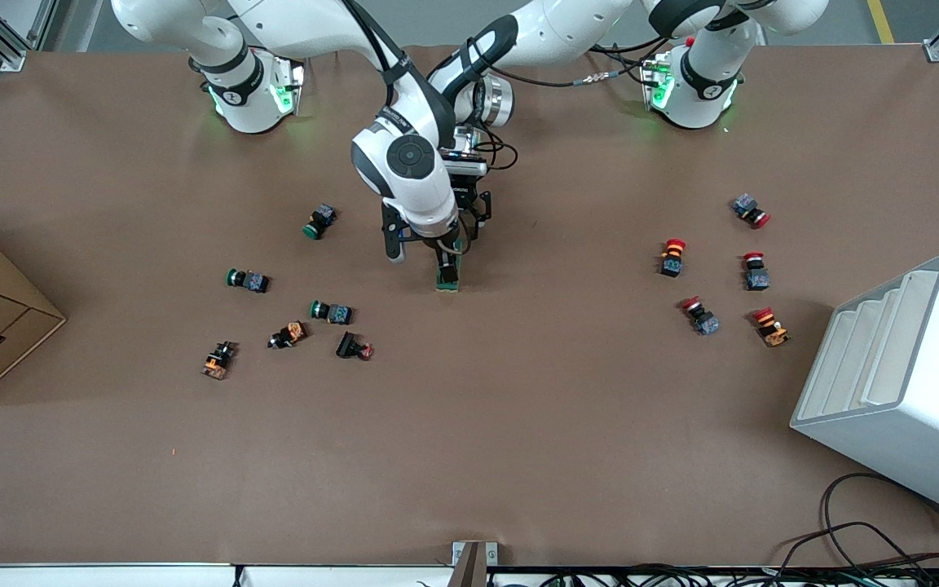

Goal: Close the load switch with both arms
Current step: 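Push the white lever along the switch with the right gripper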

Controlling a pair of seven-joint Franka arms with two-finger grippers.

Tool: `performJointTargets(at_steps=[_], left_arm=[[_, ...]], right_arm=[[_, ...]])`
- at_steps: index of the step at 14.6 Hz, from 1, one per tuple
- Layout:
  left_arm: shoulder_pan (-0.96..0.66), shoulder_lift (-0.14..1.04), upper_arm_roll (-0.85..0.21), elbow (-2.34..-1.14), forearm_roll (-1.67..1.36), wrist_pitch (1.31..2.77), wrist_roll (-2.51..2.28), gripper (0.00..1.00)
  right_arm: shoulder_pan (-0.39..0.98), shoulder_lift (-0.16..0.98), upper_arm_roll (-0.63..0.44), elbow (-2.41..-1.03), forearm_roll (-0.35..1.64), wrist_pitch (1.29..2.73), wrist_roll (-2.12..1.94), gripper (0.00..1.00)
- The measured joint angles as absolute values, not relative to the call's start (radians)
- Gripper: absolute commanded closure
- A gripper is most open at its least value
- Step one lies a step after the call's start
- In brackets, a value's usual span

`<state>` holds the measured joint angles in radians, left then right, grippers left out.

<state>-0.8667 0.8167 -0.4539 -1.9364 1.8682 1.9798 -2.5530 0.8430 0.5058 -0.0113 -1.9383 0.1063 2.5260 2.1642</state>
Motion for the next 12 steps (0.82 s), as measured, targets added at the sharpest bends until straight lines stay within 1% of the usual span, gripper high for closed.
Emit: performJointTargets(at_steps=[3,9,12], left_arm=[[-0.867,0.817,-0.454,-1.936,1.868,1.98,-2.553,0.0],[-0.867,0.817,-0.454,-1.936,1.868,1.98,-2.553,0.0],[-0.867,0.817,-0.454,-1.936,1.868,1.98,-2.553,0.0]], right_arm=[[0.854,0.508,-0.013,-1.953,0.106,2.54,2.171,0.0],[0.875,0.508,-0.028,-2.008,0.105,2.648,2.173,0.0],[0.934,0.51,-0.089,-2.013,0.105,2.668,2.173,0.0]])
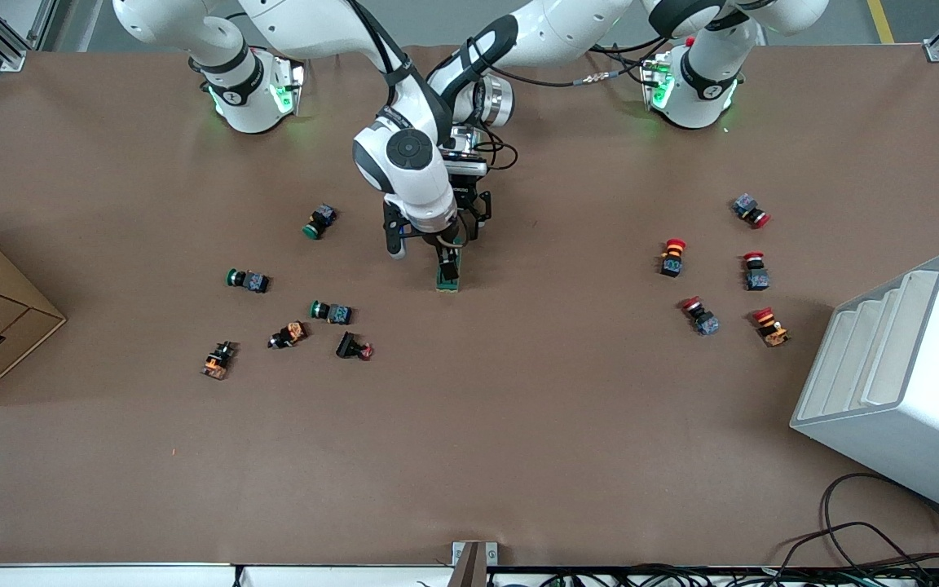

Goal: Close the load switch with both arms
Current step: 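Push the white lever along the switch with the right gripper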

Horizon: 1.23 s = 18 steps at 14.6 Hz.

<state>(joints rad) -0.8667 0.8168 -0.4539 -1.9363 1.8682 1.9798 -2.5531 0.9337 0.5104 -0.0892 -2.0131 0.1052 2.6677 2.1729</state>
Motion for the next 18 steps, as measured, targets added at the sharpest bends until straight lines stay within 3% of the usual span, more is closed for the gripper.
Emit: performJointTargets(at_steps=[7,18], left_arm=[[-0.867,0.817,-0.454,-1.936,1.868,1.98,-2.553,0.0],[-0.867,0.817,-0.453,-1.936,1.868,1.98,-2.553,0.0]], right_arm=[[0.994,0.519,-0.153,-2.015,0.105,2.687,2.181,0.0],[0.958,0.521,-0.197,-1.942,0.104,2.705,2.189,0.0]])
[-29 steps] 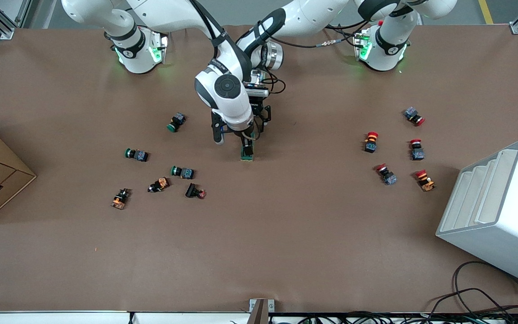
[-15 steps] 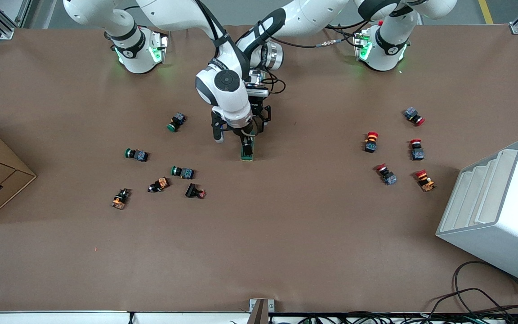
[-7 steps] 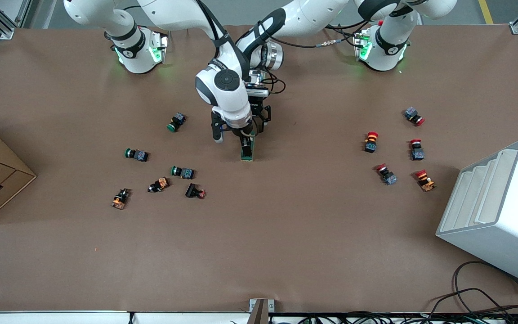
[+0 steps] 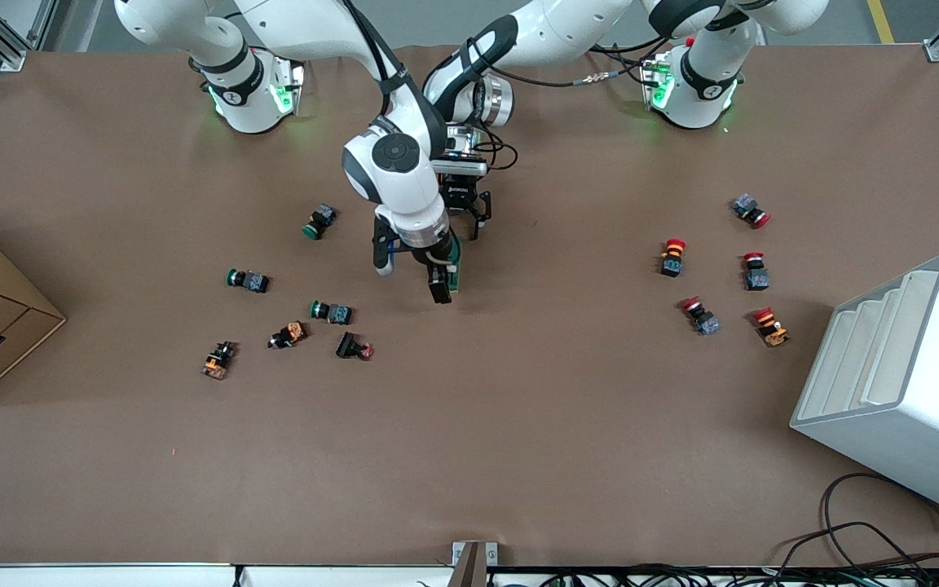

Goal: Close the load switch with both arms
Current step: 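Push the white lever along the switch with the right gripper, then raise the right gripper away from the switch and withdraw it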

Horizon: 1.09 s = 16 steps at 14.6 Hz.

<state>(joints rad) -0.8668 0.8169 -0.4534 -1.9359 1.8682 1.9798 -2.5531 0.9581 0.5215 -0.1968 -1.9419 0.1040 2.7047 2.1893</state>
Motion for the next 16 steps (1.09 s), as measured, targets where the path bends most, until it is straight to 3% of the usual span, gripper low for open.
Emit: performJointTargets(at_steps=[16], left_arm=[[-0.867,0.817,-0.453,-1.932,1.868,1.98,-2.553,0.0]], right_arm=[[0.94,0.637,-0.199,-1.832,0.104,2.701,2.189,0.0]])
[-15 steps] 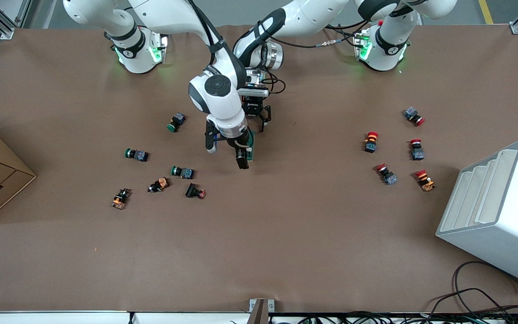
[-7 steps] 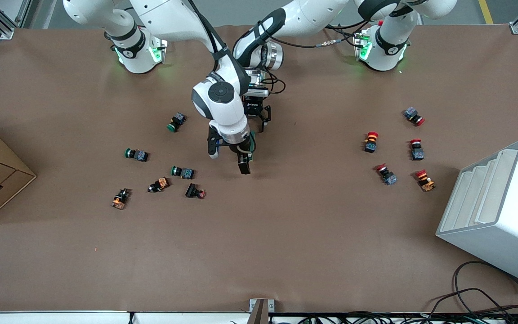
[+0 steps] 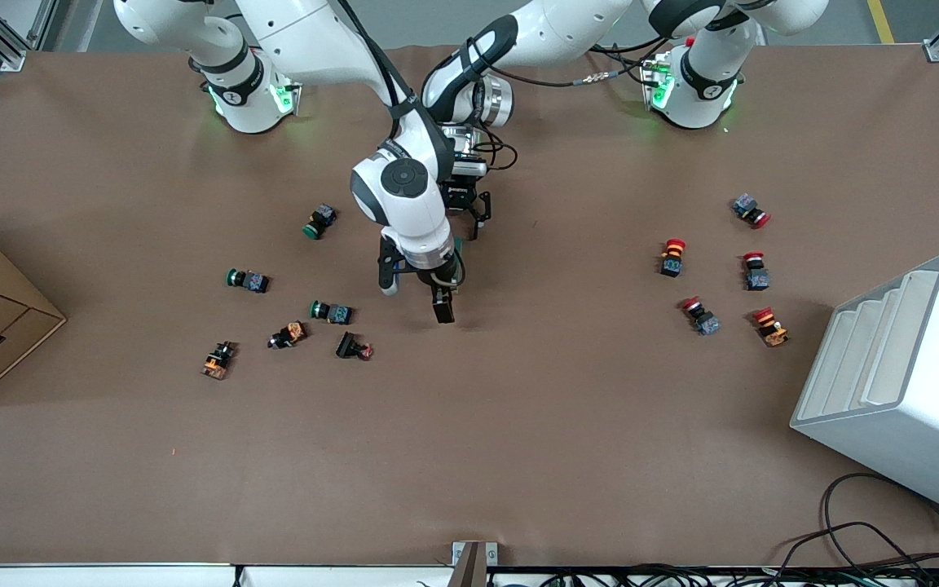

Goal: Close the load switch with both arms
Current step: 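Raise the right gripper away from the switch and withdraw it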

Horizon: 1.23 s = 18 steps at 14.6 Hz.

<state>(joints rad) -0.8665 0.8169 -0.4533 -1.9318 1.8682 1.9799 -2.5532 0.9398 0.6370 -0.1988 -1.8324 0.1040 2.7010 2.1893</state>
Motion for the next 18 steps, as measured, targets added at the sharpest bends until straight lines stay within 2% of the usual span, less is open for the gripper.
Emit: performJointTargets(at_steps=[6,11,15,18], left_arm=[[-0.865,0.817,-0.452,-1.926,1.868,1.98,-2.553,0.0],[-0.864,0.816,-0.452,-1.917,1.868,1.98,-2.549,0.0],[-0.861,0.802,-0.454,-1.901,1.849,1.98,-2.529,0.0],[-0.86,0.759,-0.476,-1.859,1.679,1.98,-2.418,0.0]], right_arm=[[0.91,0.673,-0.203,-1.752,0.103,2.666,2.181,0.0],[0.756,0.665,-0.209,-1.577,0.104,2.401,1.914,0.0],[0.604,0.602,-0.208,-1.549,0.105,2.216,1.421,0.0],[0.505,0.532,-0.208,-1.548,0.106,2.075,1.061,0.0]])
